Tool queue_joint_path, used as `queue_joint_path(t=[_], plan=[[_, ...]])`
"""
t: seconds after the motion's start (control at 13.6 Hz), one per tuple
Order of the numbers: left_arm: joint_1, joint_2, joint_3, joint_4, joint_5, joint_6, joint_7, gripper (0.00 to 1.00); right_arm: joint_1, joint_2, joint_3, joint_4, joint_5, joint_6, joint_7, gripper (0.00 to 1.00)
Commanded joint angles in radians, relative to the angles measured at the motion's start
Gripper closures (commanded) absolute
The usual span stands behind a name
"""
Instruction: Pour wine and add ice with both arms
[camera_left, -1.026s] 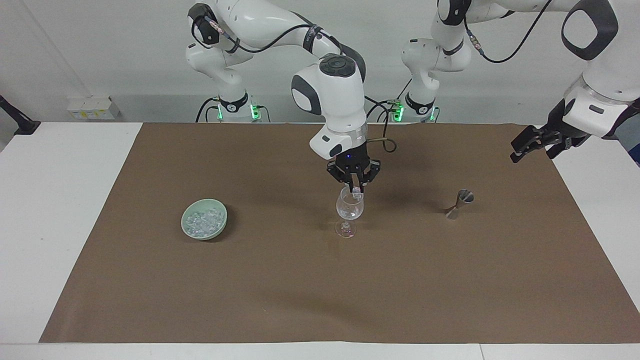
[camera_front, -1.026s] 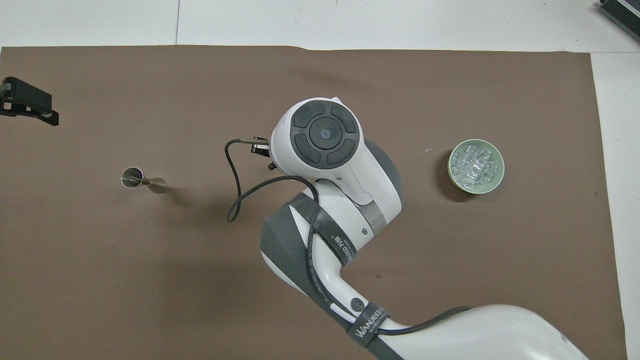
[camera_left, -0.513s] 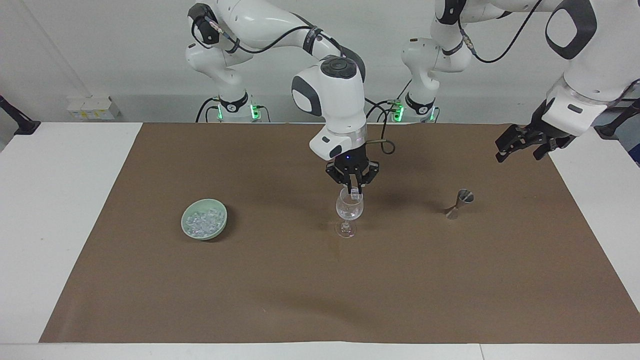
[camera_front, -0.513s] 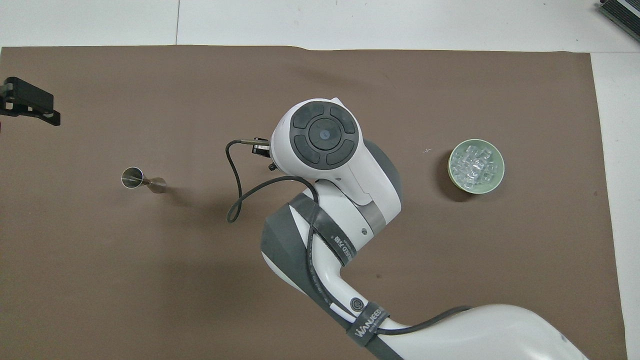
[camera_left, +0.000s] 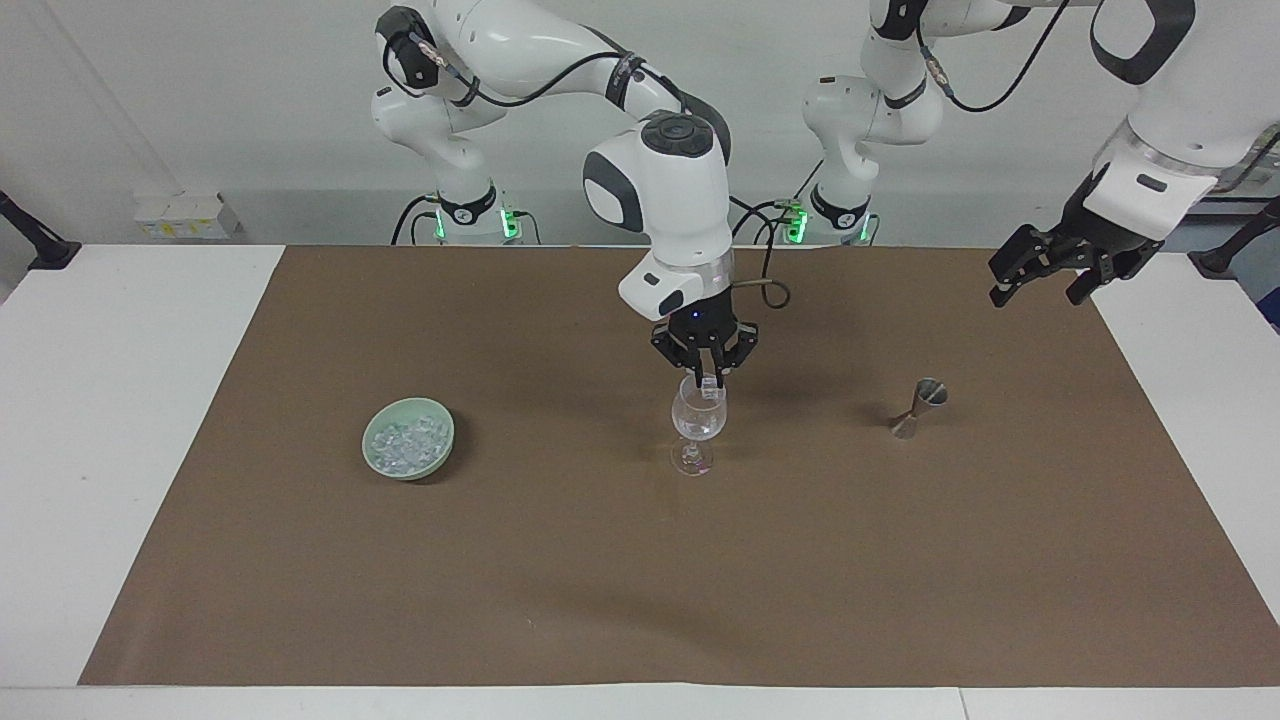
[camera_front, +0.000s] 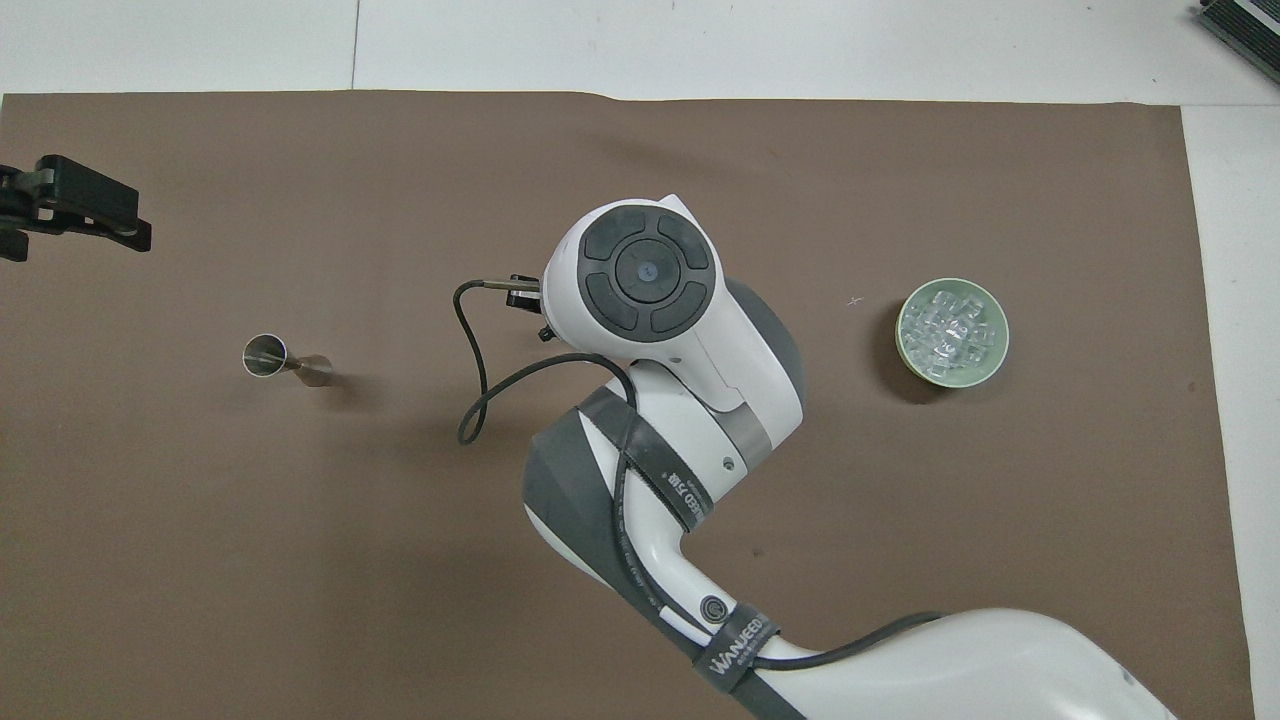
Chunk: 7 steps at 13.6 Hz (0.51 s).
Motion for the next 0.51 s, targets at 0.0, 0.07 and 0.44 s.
queue_joint_path(t=[0.0, 0.07, 0.44], plan=[[-0.014, -0.058, -0.003, -0.072, 0.012, 0.026, 0.001, 0.00, -0.007, -0.007, 0.004, -0.015, -0.025, 0.005, 0.019, 0.91], [-0.014, -0.067, -0.003, -0.083, 0.012, 0.026, 0.001, 0.00, -0.007, -0.007, 0.006, -0.015, -0.025, 0.005, 0.019, 0.82], [-0.027, -0.093, -0.006, -0.117, 0.013, 0.021, 0.035, 0.00, -0.007, -0.007, 0.006, -0.015, -0.024, 0.005, 0.019, 0.75]])
